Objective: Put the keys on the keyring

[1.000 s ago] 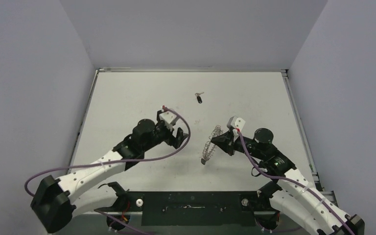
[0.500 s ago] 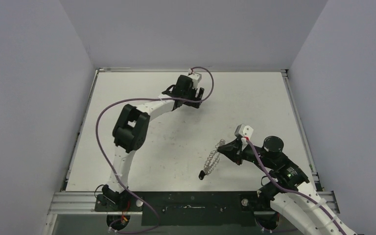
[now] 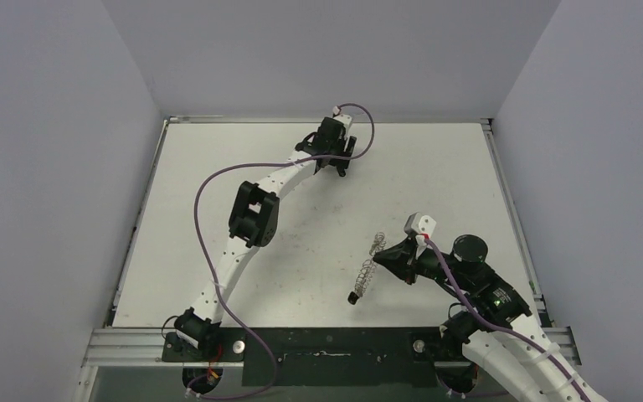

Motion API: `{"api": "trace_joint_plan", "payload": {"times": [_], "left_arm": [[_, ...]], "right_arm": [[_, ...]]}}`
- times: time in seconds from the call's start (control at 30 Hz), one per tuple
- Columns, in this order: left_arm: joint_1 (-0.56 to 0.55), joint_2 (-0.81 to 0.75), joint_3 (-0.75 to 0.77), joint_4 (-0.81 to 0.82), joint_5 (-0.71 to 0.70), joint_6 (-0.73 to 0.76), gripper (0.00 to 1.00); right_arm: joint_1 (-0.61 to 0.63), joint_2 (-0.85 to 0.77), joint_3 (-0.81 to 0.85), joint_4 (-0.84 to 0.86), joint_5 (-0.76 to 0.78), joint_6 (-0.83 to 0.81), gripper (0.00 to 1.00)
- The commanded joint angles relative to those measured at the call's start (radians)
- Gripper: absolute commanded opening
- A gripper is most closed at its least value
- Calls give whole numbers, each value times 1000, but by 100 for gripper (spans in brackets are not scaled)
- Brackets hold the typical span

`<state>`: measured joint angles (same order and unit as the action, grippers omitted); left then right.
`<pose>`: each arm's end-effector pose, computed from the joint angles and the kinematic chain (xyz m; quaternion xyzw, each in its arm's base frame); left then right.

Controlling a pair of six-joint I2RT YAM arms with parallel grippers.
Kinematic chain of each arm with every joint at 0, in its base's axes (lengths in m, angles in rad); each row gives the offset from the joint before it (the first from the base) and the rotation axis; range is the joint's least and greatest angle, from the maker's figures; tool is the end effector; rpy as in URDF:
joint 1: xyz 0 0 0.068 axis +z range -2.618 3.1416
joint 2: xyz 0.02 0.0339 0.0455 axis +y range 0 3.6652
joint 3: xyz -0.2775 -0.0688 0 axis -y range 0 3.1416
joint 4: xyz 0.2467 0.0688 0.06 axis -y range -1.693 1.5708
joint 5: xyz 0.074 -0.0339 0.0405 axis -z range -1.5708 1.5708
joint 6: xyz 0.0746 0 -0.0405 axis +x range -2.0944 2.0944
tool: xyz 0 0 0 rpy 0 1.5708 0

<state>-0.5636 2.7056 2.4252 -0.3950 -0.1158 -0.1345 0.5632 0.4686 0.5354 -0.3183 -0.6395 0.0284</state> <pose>0.5463 -0.3350 0.1275 0.1671 0.8846 -0.0988 0.4239 0.0982 0.1146 0.2819 -0.3840 0.6726 0.4072 0.4841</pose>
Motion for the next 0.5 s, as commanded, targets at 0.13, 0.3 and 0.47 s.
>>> {"api": "trace_joint_plan", "payload": {"times": [0.13, 0.3, 0.47], "left_arm": [[-3, 3, -36, -90, -15, 65, 46], [-24, -81, -197, -29, -48, 102, 31], [-38, -229, -443, 80, -56, 94, 9]], "right_arm": [[-3, -7, 17, 79, 4, 18, 0], [-3, -10, 27, 62, 10, 8, 0], [-3, -21, 46, 29, 12, 2, 0]]}}
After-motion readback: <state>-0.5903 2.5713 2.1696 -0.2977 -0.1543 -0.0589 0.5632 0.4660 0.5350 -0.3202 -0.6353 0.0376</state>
